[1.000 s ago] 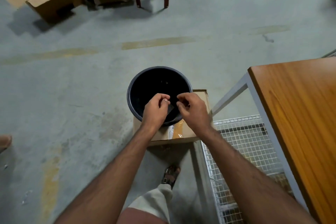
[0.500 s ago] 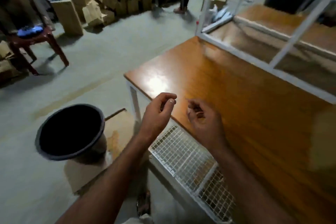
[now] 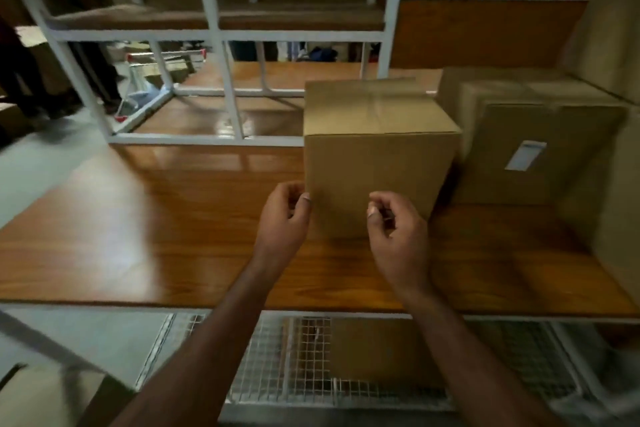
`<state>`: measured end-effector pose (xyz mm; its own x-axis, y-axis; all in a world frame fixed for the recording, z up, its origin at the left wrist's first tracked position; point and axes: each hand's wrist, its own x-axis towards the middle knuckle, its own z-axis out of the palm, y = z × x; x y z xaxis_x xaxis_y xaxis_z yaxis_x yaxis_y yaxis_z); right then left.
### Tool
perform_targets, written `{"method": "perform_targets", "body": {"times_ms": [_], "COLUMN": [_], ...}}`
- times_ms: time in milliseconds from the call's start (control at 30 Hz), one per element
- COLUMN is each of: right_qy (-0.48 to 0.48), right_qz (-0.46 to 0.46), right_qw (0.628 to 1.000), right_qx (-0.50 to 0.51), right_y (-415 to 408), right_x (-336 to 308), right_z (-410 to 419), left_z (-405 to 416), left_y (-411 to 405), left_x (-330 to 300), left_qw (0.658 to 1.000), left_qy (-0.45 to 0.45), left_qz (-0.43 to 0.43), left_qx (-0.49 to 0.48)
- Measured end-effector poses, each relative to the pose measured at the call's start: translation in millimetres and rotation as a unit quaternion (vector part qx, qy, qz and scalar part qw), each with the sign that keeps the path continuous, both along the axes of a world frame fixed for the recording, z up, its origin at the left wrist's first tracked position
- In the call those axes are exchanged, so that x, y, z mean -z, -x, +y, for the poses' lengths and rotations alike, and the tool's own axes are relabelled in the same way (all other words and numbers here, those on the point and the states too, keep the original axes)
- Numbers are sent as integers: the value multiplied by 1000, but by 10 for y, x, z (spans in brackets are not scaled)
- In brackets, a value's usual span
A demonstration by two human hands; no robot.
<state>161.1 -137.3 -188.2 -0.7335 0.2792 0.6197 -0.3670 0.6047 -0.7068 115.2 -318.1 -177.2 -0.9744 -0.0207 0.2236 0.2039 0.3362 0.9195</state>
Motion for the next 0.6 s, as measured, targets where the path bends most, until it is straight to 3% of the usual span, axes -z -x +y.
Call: {"method": "perform_targets", "body": {"times_ms": [167, 367, 600], "right_qy": [5, 6, 34], "right_qz": [-36, -157, -113], "right_qw": [994, 981, 990], "right_qx": [106, 110, 80], "right_y": [75, 328, 447], "right_x": [-73, -12, 121], "right_z": [628, 841, 697], "left_z": [350, 458, 355], "left_y": [244, 355, 382], "left_x": [-17, 18, 65], "left_qw": [997, 995, 993], "left_qy": [-4, -48, -93], "left_qz": [-19, -36, -43], "left_qx": [-76, -84, -65]}}
